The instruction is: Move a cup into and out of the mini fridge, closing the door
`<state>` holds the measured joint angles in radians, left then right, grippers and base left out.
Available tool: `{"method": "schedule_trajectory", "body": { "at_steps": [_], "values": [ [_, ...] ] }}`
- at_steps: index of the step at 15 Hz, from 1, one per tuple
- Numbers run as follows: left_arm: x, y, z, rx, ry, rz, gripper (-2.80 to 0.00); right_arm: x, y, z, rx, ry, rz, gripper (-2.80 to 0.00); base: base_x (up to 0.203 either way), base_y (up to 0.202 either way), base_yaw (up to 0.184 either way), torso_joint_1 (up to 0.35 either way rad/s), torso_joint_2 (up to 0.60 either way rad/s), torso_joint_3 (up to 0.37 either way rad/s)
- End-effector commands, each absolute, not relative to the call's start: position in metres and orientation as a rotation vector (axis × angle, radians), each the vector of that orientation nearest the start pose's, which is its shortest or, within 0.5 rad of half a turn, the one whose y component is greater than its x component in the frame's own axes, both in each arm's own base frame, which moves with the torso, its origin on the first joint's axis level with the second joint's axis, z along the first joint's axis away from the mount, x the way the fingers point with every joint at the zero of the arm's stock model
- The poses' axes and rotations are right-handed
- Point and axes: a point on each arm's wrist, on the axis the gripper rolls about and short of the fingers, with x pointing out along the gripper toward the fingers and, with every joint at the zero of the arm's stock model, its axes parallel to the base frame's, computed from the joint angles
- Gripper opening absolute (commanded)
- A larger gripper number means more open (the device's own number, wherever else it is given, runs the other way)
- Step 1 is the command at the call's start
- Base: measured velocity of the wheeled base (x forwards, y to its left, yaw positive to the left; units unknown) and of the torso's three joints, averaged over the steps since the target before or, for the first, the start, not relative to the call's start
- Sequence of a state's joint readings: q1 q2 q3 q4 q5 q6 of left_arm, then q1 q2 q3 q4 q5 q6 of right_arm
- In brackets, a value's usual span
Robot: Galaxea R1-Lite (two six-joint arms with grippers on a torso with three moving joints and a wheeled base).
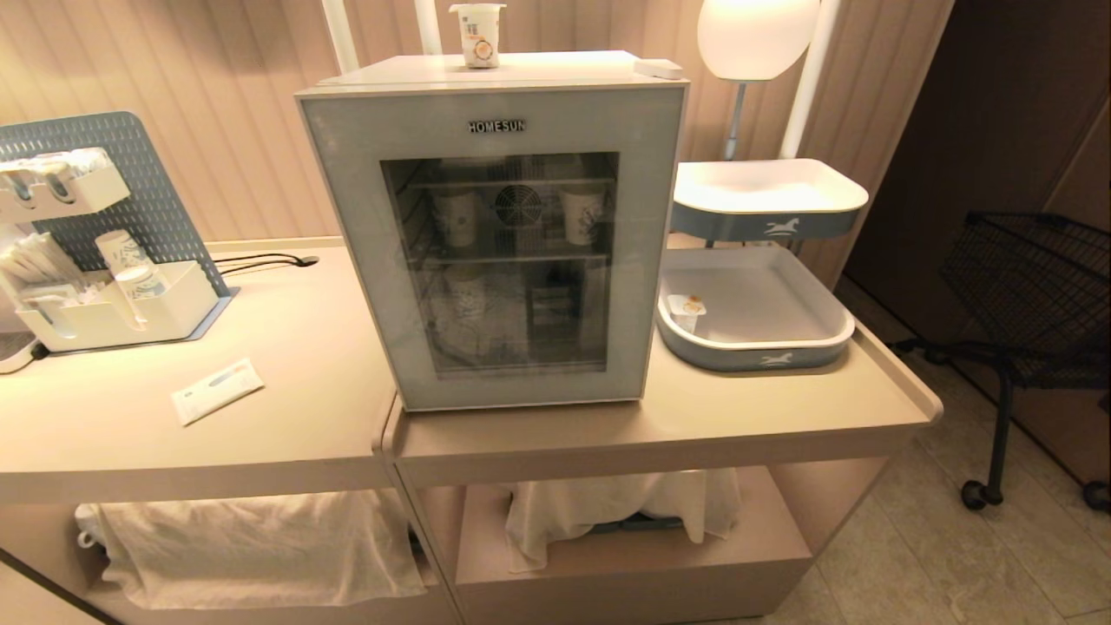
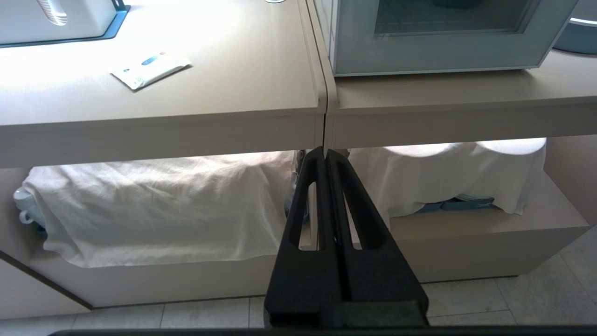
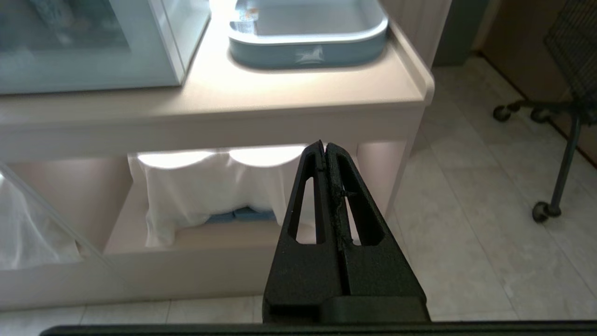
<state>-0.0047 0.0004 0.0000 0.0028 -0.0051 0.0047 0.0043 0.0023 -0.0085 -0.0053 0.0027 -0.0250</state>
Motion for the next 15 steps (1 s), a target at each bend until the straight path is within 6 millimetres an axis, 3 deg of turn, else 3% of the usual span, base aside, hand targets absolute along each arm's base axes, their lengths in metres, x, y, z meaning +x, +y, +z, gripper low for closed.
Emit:
{"method": "schedule_trajectory", "body": {
  "at_steps": [1, 15],
  "values": [
    [-0.0227, 0.0000, 0.0752, 0.003, 0.005, -0.009, -2.80, -0.0229, 0.0000, 0.0770, -0.022, -0.008, 0.008, -2.80, 0.000, 0.000, 0.000, 0.000, 0.00, 0.000],
    [-0.0227, 0.0000, 0.0752, 0.003, 0.005, -0.009, -2.80, -0.0230, -0.0001, 0.0774, 0.011, -0.009, 0.006, -2.80, 0.000, 0.000, 0.000, 0.000, 0.00, 0.000]
  ]
}}
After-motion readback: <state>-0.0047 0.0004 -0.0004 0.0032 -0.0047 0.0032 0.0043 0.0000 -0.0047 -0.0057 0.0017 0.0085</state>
